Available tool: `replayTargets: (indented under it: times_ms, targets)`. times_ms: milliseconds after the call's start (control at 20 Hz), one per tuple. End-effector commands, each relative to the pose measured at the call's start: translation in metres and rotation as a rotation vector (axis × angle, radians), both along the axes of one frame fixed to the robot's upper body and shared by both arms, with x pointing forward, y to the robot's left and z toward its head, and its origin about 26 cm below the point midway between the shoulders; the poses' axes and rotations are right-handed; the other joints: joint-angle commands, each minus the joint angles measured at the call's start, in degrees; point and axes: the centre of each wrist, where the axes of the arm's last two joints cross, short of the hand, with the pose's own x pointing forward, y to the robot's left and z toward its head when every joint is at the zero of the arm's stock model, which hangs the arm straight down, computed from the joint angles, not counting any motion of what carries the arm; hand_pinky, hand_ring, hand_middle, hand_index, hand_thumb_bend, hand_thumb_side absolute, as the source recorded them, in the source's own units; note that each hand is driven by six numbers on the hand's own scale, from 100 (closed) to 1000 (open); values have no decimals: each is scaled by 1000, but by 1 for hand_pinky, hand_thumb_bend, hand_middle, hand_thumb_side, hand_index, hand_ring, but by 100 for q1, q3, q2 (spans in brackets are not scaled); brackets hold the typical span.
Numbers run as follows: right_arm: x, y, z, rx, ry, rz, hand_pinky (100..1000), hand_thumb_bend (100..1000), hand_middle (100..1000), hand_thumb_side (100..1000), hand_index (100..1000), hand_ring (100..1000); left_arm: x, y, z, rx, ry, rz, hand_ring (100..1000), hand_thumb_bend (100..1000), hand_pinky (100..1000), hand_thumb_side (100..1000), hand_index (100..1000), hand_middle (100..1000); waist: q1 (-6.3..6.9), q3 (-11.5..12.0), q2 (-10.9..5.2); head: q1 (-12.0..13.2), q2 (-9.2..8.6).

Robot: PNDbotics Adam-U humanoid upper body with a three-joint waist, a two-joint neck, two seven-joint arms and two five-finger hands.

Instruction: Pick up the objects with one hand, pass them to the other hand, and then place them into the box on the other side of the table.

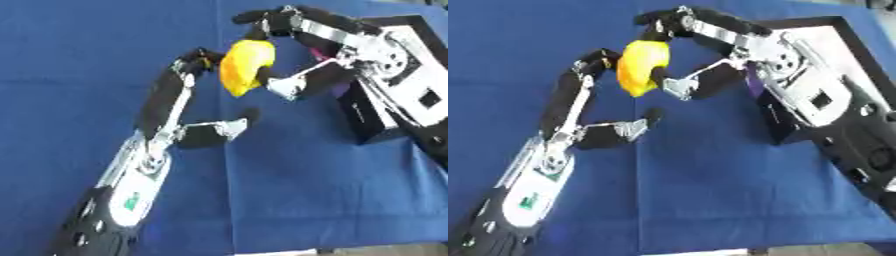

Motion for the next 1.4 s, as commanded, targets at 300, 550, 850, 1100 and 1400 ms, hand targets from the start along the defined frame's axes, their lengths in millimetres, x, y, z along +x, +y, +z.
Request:
replayTargets:
  times_ms: [300,550,850,1100,1400]
  targets:
    - [-14,-33,15,123,-37,-93,795,100,538,379,730,1000,10,30,1,-30,15,119,630,492,808,479,771,646,209,-212,-360,102,30]
    - [-20,-50,15,192,-12,-184,798,100,541,432,734,1000,14,50,-4,-11,41,177,645,495,809,483,786,672,398,-317,-446,-28,79]
    - [-27,-68,10,246,4,-299,800,100,545,453,739,1000,17,77,-6,35,66,232,648,506,807,501,792,675,546,-361,-504,-268,58]
    - [-28,-87,2,279,7,-407,802,100,548,459,743,1000,18,99,-9,59,92,278,648,499,806,520,793,676,622,-362,-509,-407,17]
    - [-26,-112,-14,293,23,-532,804,100,552,446,748,1000,16,110,-5,38,101,287,643,477,806,531,789,671,646,-337,-481,-474,-42]
